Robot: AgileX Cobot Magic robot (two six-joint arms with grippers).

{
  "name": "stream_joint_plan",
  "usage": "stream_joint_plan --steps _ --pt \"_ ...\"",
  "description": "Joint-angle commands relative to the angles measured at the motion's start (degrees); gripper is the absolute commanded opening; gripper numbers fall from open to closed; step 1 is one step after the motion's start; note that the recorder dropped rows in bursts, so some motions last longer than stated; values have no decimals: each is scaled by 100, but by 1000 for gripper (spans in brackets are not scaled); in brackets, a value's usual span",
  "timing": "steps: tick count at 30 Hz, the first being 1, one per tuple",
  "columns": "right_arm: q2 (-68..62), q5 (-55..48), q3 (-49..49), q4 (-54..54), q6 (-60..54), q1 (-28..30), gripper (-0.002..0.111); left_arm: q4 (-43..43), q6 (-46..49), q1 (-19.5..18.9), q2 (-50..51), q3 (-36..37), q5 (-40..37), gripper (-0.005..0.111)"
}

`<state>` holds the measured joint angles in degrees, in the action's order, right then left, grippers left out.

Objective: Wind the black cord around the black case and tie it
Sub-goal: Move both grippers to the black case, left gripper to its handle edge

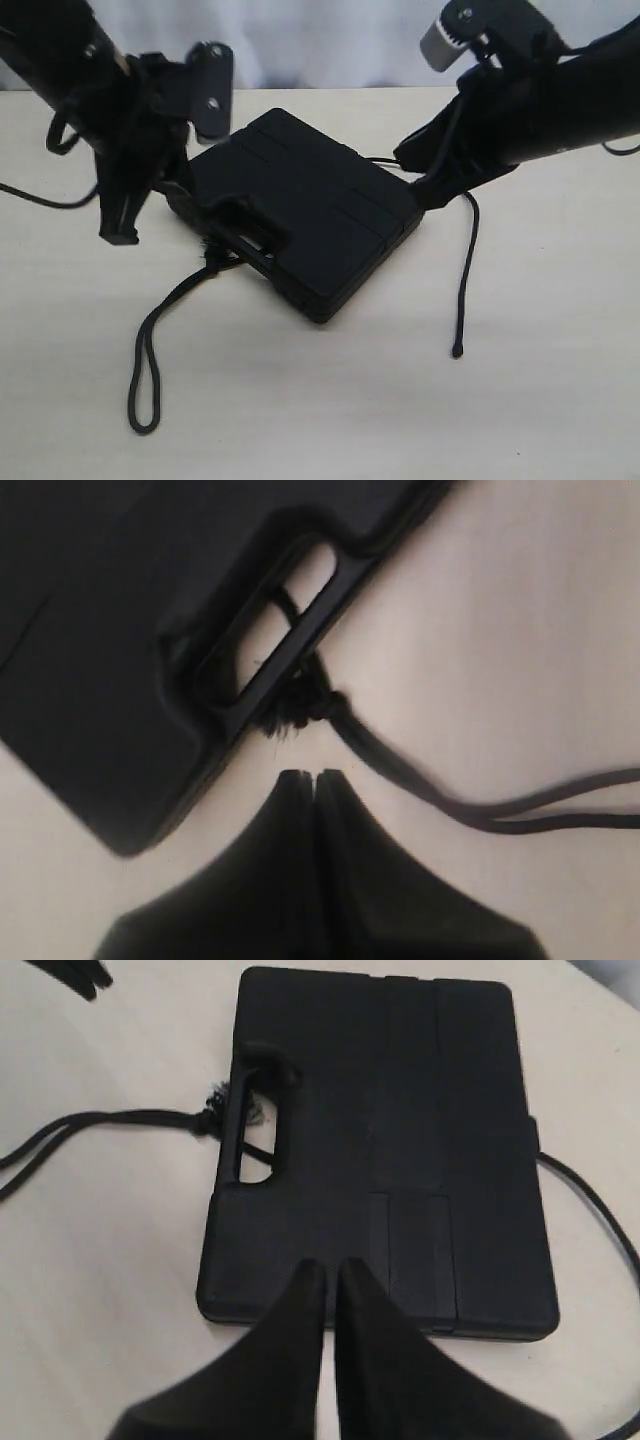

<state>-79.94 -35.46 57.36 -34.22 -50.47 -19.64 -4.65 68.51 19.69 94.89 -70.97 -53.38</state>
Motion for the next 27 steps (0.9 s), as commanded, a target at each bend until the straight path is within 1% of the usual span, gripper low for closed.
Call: stream_joint_plan --steps 1,5,8,11,18,21,27 --pt "-251 87 39 95 -93 -55 4 33 552 234 481 -40 231 5" --pt "-282 257 39 280 -93 -55 4 59 551 234 789 -40 483 21" --pt "-291 351 39 280 -93 -55 4 47 551 234 1003 -40 691 34" --pt "-304 393 39 280 -93 -55 4 47 569 234 1194 -40 900 43" --pt "-304 428 39 280 -93 -55 4 -46 1680 234 1511 -40 1297 45" --pt "-304 441 39 280 -93 -55 4 -255 1884 234 1683 -40 1548 45" --pt "-318 604 -54 280 -93 -55 4 -192 1884 234 1950 -40 2075 44"
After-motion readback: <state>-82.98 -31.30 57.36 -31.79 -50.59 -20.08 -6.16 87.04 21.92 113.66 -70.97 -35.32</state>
